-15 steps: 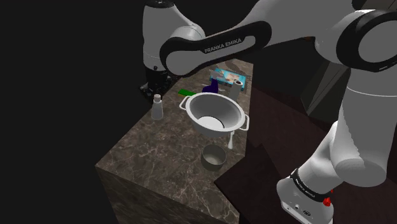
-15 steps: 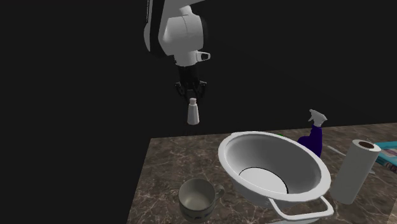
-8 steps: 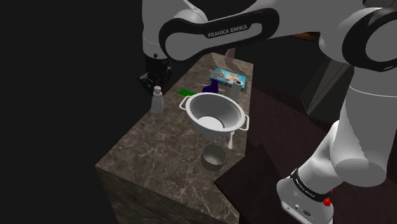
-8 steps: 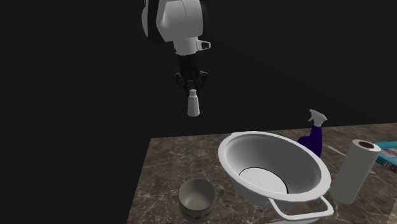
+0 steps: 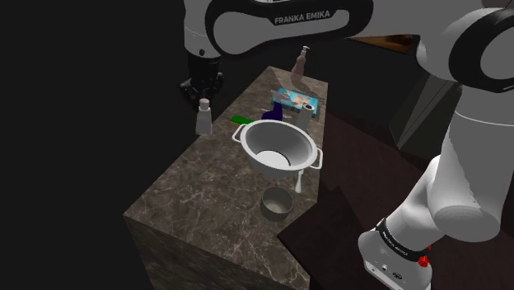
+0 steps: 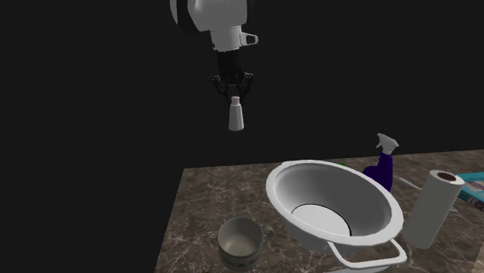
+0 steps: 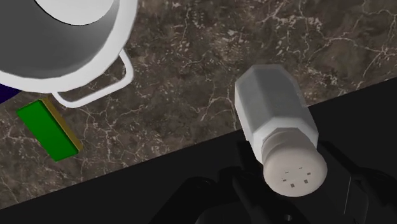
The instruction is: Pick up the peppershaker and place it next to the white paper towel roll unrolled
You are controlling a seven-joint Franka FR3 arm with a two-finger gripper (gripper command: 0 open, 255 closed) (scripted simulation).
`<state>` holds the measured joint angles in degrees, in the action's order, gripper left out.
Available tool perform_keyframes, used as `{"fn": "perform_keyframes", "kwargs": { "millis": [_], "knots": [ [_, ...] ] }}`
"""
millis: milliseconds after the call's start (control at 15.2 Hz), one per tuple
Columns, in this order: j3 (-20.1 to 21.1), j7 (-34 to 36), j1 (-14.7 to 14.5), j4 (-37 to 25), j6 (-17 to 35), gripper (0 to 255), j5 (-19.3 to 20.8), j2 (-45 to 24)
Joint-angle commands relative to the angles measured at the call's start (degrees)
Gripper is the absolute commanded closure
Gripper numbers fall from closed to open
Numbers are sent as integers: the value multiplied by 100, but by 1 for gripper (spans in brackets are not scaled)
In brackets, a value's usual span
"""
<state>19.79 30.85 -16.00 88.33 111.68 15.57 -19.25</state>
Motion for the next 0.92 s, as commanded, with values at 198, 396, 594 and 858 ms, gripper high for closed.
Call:
{"fn": "perform_keyframes", "kwargs": {
  "millis": [198,396,594,858],
  "knots": [
    [22,-50,-30,-330,-368,255,-37,41],
    [29,-87,-46,-552,-587,255,-51,41],
    [-47,-445,290,58,-335,255,-243,483],
    [-199,-968,682,718,-66,255,-481,982]
  ]
}}
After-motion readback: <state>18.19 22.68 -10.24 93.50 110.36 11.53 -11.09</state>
